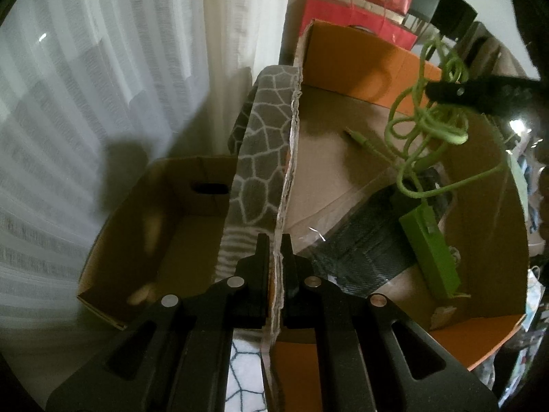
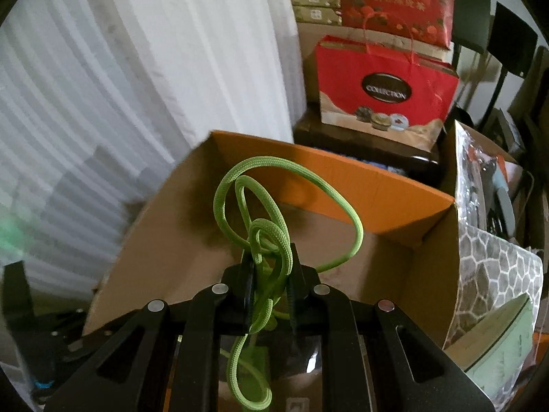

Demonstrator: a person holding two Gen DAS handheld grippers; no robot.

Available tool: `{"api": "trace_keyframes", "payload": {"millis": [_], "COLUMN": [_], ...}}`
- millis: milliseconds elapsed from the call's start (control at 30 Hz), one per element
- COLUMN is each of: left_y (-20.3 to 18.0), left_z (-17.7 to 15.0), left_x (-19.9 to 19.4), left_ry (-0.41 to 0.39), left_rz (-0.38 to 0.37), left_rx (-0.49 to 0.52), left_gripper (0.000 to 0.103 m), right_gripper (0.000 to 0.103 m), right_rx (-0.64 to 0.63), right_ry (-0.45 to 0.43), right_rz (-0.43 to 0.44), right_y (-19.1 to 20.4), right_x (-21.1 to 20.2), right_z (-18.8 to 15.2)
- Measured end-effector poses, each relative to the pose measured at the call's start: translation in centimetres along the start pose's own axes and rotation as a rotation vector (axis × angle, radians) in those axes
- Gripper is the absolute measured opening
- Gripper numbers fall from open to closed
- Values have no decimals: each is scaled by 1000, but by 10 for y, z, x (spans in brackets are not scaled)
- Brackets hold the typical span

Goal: Organize objects
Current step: 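Carry the lime-green cable over the orange box with the right gripper, then lower the cable into the box and open the right gripper, then move the right gripper to the mint-green box on the blanket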

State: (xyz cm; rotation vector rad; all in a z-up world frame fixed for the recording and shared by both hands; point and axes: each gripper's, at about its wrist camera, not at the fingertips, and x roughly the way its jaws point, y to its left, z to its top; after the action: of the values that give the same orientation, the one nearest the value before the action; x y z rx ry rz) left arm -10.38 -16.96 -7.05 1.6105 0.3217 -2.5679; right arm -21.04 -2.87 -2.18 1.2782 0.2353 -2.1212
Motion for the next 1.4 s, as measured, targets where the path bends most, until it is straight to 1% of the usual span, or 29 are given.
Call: {"api": "trace_keyframes", "payload": {"millis": [67, 133, 167, 233, 267, 300, 367, 533, 633, 800, 1000, 1167, 1333, 1400], "left_y": [2, 4, 5, 5, 6, 6, 6, 9, 13, 15, 13, 12, 12, 12], "left_z": [0, 1, 1, 2, 1, 2, 1, 2, 3, 5, 5, 4, 4, 4], "left_x": [-1, -3, -4, -6, -6, -7, -9, -13, -14, -14, -15, -16, -16, -16], "left_ry": [-2, -4, -6, -8, -10, -11, -15, -14, -10, -3, -6, -6, -7, -7], "left_rz": [-8, -20, -23, -32, -33, -34, -35, -56, -80, -98, -88, -86, -87, -88], "left_rx": [-3, -8, -9, -11, -10, -10, -9, -17, -26, -29, -27, -25, -25, -27], "left_gripper": [5, 5, 5, 5, 5, 5, 5, 5, 4, 4, 4, 4, 4, 4], "right_gripper": [16, 19, 24, 28, 35, 47, 60, 62, 63, 63, 63, 63, 64, 65], "right_rx": [-7, -23, -31, -49, -54, -55, -45, -67, -71, -75, -91, -75, -33, -18], "right_ry": [15, 37, 48, 53, 51, 48, 40, 18, -16, -66, -90, -97, -100, -104], "right_rz": [-40, -88, -109, -157, -172, -180, -177, -192, -172, -136, -113, -90, -76, -81], "right_y": [-4, -7, -8, -10, -11, -12, -15, -12, -10, -6, -5, -15, -36, -45], "right_x": [8, 16, 19, 22, 22, 22, 19, 1, -18, -48, -70, -89, -111, -119], "right_z": [-2, -5, -6, -9, -11, -12, -14, -16, -17, -23, -36, -50, -71, -78]}}
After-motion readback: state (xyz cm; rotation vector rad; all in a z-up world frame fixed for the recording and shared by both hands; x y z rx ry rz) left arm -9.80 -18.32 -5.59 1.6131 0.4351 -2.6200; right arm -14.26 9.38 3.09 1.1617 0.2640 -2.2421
